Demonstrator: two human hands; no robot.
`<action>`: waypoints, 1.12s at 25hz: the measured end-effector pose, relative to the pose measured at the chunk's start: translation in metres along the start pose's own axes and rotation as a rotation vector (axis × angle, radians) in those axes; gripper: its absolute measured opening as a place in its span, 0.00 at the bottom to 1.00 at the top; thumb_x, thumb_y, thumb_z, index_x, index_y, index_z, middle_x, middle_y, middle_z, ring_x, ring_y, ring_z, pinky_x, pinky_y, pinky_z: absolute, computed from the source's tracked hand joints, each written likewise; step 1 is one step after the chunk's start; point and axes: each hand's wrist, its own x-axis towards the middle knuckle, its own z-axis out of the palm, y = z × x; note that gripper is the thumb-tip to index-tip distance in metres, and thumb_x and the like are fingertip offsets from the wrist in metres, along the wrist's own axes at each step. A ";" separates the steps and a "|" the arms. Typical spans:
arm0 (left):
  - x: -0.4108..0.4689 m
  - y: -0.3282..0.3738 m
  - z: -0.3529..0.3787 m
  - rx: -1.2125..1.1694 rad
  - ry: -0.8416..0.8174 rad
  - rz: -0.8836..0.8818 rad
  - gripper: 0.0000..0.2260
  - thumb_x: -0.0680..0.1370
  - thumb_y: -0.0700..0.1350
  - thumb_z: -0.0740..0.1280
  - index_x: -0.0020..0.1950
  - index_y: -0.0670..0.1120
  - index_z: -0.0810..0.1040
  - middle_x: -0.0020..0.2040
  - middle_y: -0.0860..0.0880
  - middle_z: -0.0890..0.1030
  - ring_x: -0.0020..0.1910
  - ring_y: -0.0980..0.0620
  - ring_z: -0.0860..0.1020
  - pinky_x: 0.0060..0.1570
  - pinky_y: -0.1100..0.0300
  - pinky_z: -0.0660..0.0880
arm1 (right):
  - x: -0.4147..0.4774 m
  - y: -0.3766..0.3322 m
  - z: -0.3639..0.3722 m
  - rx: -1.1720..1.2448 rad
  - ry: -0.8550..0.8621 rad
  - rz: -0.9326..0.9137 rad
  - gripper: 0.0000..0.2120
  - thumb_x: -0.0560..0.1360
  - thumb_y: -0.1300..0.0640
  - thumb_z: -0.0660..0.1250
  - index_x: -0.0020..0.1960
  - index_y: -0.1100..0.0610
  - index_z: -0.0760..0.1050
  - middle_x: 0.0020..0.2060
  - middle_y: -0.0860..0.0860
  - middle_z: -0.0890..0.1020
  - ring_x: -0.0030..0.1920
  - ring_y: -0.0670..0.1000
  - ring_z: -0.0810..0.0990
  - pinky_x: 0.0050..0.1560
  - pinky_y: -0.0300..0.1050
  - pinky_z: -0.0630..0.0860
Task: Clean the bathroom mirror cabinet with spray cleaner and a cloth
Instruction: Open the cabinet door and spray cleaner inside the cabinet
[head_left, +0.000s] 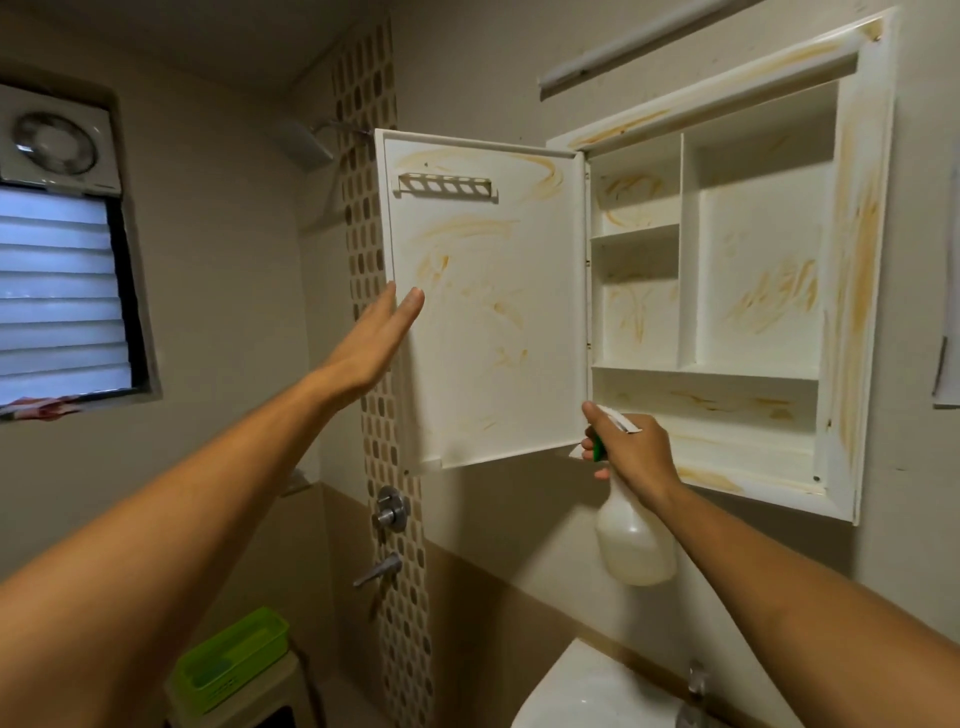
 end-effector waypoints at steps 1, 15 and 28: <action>0.001 0.000 0.004 0.089 0.035 0.035 0.46 0.75 0.79 0.45 0.85 0.51 0.46 0.85 0.52 0.48 0.83 0.52 0.49 0.81 0.46 0.47 | 0.006 -0.001 -0.010 0.001 0.039 0.007 0.22 0.76 0.41 0.72 0.43 0.62 0.83 0.34 0.57 0.85 0.34 0.57 0.84 0.34 0.50 0.82; 0.104 0.032 0.105 1.051 -0.083 0.540 0.43 0.80 0.69 0.54 0.84 0.42 0.49 0.84 0.40 0.46 0.83 0.40 0.40 0.80 0.40 0.38 | 0.086 -0.146 -0.032 -0.271 0.481 -0.345 0.24 0.76 0.36 0.68 0.39 0.58 0.82 0.32 0.54 0.84 0.33 0.55 0.85 0.32 0.56 0.84; 0.157 0.032 0.168 1.020 -0.102 0.670 0.43 0.80 0.69 0.57 0.83 0.38 0.55 0.83 0.37 0.48 0.83 0.37 0.42 0.79 0.37 0.35 | 0.129 -0.181 -0.045 -0.479 0.911 -0.252 0.28 0.74 0.27 0.63 0.44 0.53 0.78 0.37 0.51 0.84 0.37 0.53 0.84 0.38 0.53 0.85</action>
